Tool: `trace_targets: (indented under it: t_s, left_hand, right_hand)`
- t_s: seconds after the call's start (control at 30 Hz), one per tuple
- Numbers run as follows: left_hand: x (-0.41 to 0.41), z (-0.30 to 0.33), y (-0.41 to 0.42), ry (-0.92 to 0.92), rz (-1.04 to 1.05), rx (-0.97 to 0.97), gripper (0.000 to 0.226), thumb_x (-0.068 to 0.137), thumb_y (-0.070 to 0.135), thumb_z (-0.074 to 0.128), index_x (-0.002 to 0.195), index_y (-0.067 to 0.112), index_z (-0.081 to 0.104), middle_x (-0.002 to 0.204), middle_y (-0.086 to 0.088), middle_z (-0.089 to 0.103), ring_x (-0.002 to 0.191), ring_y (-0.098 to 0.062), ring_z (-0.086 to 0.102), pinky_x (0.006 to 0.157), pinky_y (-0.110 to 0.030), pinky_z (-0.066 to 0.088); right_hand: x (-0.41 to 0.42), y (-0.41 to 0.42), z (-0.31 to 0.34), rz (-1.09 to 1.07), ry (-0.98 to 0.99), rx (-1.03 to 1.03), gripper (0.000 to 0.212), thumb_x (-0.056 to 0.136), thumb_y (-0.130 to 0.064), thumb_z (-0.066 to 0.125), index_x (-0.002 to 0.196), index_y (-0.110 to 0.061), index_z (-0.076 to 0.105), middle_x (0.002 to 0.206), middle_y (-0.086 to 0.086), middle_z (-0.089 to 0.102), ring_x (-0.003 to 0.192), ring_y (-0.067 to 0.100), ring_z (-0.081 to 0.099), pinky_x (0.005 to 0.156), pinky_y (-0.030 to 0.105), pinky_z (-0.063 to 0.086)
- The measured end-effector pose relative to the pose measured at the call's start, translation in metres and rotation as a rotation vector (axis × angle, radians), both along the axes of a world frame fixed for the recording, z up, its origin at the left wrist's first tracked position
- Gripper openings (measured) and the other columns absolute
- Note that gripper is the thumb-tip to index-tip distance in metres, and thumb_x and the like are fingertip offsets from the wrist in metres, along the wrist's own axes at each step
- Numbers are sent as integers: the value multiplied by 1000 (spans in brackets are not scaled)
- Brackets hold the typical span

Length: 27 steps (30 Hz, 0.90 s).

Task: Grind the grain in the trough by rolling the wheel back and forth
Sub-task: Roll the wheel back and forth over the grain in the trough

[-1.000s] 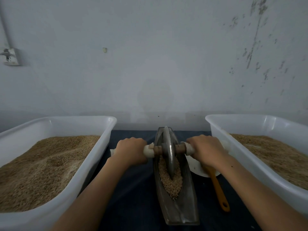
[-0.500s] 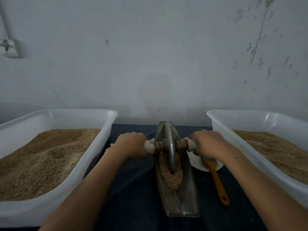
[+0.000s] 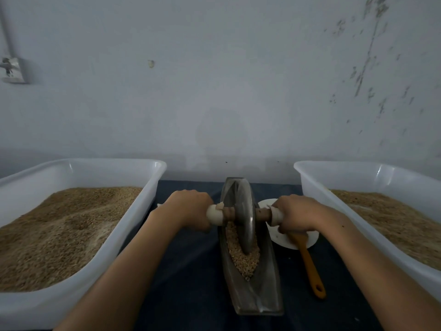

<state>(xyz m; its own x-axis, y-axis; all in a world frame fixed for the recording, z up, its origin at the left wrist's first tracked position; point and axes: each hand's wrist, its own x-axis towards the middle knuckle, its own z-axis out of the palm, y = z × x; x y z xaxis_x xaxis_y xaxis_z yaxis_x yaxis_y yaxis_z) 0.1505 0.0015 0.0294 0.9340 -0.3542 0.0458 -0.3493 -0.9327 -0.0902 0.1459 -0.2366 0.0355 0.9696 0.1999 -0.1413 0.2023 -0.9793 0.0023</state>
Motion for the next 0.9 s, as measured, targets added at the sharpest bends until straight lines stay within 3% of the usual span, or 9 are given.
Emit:
trace_targets:
  t_s: [0.1,0.17,0.27,0.4,0.67,0.8,0.9]
  left_hand:
    - [-1,2,-1,26,-4,-4,23,75,38,69,92,28,57,79,8,54,76,-14,54,68,-29,40]
    - [-1,-1,-1,-17,-1,-15,21,75,38,69,88,29,56,76,9,53,75,-14,54,67,-29,39]
    - [1,-6,1,-82,2,-42,19,74,39,67,83,30,53,78,8,57,74,-14,55,66,-28,40]
    - [3,-13,4,-79,-1,-108,19,77,39,67,82,31,50,80,9,57,75,-12,53,67,-27,39]
    - [5,-9,7,145,35,-124,24,75,35,71,89,29,53,82,7,57,78,-14,56,70,-27,43]
    - [5,-5,8,319,34,-194,15,77,27,70,79,27,56,80,-1,68,68,-13,63,63,-24,49]
    - [4,-4,6,287,36,-174,16,77,28,70,73,27,55,68,4,63,60,-9,59,56,-22,44]
  right_hand:
    - [-2,0,1,9,25,6,19,83,-23,70,88,-29,53,95,0,64,89,16,62,74,27,49]
    - [-2,0,-1,7,-12,-4,17,83,-24,69,89,-29,54,94,-1,65,88,16,62,73,28,49]
    - [-2,3,-6,17,-180,-30,10,85,-24,63,92,-28,57,89,-4,63,83,16,61,69,27,46]
    - [-5,7,-12,62,-415,0,9,90,-22,55,89,-31,54,94,-4,64,87,17,60,80,34,49]
    - [-8,10,-1,56,-244,-104,21,84,-20,59,104,-28,59,82,-5,55,78,15,54,69,28,42]
    - [-8,12,7,65,-161,-153,18,84,-21,61,102,-22,60,73,-6,49,73,14,52,62,26,37]
    - [-6,10,4,66,-158,-129,17,84,-21,61,101,-24,59,73,-7,51,71,13,52,58,25,35]
